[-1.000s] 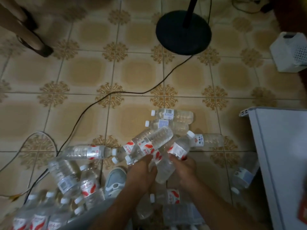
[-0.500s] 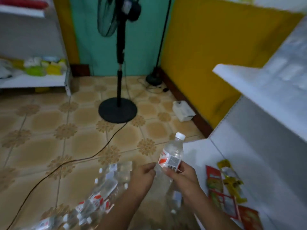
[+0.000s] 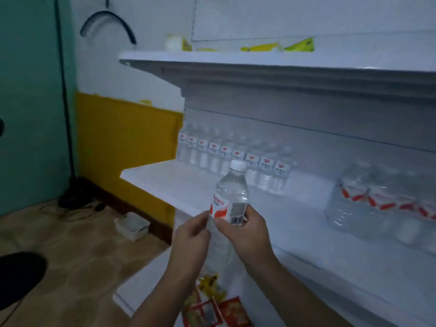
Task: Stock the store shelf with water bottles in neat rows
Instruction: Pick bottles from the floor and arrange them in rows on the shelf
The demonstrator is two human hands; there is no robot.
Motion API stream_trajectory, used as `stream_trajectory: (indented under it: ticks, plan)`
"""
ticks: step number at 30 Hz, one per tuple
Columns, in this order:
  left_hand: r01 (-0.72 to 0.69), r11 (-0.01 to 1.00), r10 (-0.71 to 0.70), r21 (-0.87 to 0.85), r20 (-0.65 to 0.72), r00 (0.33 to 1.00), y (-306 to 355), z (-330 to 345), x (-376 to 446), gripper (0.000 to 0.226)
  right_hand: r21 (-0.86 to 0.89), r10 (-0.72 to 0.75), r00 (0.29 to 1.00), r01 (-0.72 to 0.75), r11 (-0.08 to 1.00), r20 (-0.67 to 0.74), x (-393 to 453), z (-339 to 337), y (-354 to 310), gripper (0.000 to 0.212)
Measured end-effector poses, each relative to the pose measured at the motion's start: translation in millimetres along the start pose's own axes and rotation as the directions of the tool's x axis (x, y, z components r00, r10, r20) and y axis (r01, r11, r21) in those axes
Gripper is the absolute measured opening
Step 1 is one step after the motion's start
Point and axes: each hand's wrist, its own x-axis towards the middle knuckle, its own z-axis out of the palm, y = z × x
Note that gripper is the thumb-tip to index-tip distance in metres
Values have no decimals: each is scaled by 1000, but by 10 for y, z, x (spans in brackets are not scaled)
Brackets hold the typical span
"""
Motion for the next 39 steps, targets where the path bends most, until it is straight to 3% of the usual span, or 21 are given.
stream_trajectory:
  ticks: [10,15,18,24,30,35,39]
  plan:
    - [47,972,49,-232,392,919,243,1666,-628,23,-128,-6,924,-46,991,-382,-665,-1883,-222,40]
    - [28,976,80,-218,468,880,152,2257,-956,42,-191,-45,850,-66,979,-524,-1065,-2411,-277,38]
    - [38,978,73,-206,504,861,77,2499,-1093,36,-196,-36,807,-99,976,-589,-1217,-2649,-292,39]
    - [-60,988,131,-144,551,824,53,2777,-1136,42,-164,-29,786,-92,982,-618,-1301,-2951,-219,39]
    - [-187,979,202,-82,527,825,-15,2981,-887,49,-195,-21,826,-107,975,-563,-1018,-3169,-113,45]
    - [-202,979,157,33,508,847,-212,3253,-625,50,-233,0,859,-139,962,-512,-699,-3399,124,47]
    - [-222,975,170,25,561,810,-346,3457,-459,63,-192,4,846,-126,973,-534,-504,-3601,338,45]
